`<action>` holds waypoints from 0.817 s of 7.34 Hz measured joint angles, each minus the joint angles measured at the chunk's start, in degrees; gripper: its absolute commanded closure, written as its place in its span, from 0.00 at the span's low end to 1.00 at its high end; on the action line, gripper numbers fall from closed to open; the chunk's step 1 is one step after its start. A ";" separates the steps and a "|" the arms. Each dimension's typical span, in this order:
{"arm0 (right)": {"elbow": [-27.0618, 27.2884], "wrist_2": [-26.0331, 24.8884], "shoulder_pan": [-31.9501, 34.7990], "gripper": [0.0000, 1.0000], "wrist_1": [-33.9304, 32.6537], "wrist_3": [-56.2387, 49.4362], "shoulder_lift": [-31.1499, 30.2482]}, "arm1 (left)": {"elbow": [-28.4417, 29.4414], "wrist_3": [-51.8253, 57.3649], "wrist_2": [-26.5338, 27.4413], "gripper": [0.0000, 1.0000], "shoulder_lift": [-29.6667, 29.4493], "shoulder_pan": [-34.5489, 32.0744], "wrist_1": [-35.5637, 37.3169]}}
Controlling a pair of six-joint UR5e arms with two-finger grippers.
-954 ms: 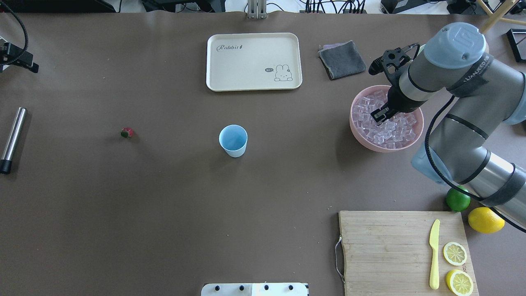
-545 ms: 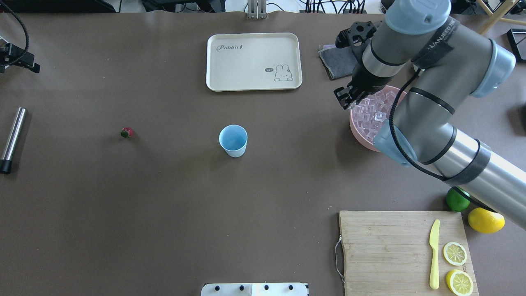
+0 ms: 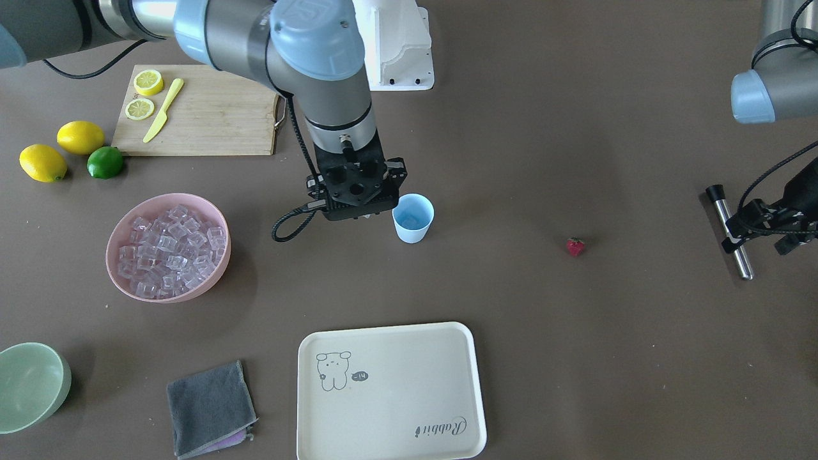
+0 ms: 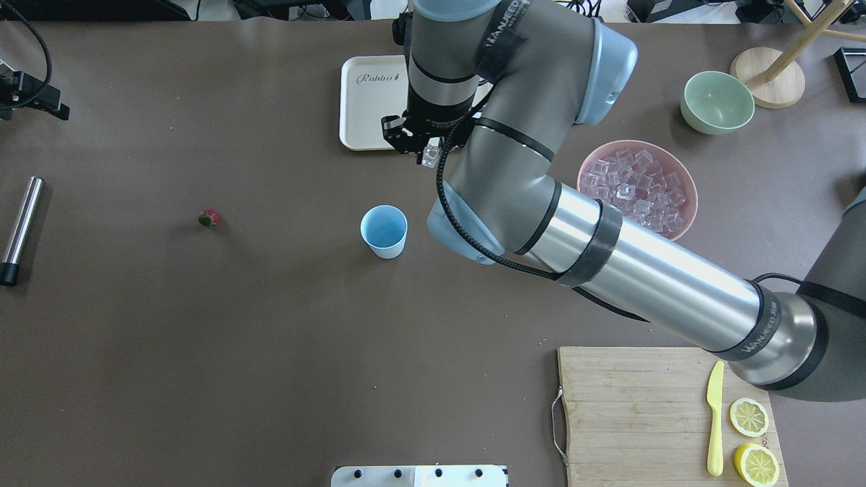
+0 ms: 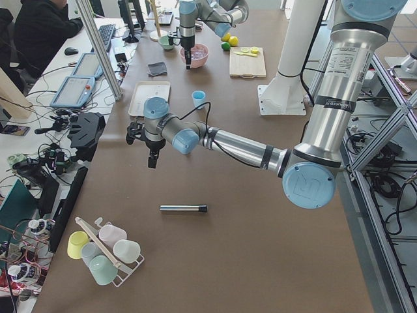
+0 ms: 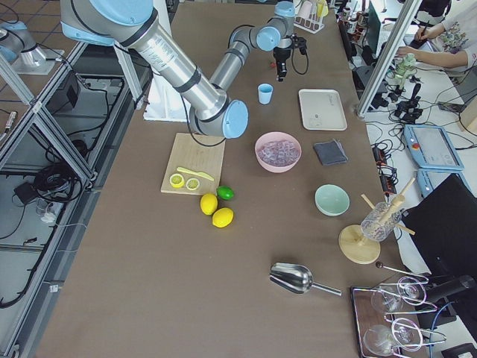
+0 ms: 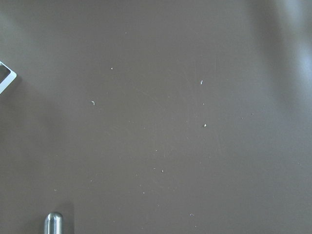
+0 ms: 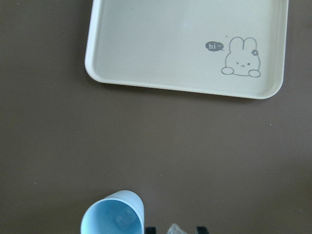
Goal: Mash ice and strawberries in cup
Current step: 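Carry the ice cube with the right gripper over the light-blue cup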
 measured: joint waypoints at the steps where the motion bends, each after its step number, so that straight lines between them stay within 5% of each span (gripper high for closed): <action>1: -2.77 -3.63 -3.30 1.00 3.03 4.17 1.50 | 0.02 -0.01 0.00 0.02 0.00 0.18 0.00; 6: -5.47 -9.38 -8.70 1.00 10.80 8.18 -1.88 | -0.10 -0.09 0.00 0.02 0.11 0.43 -1.29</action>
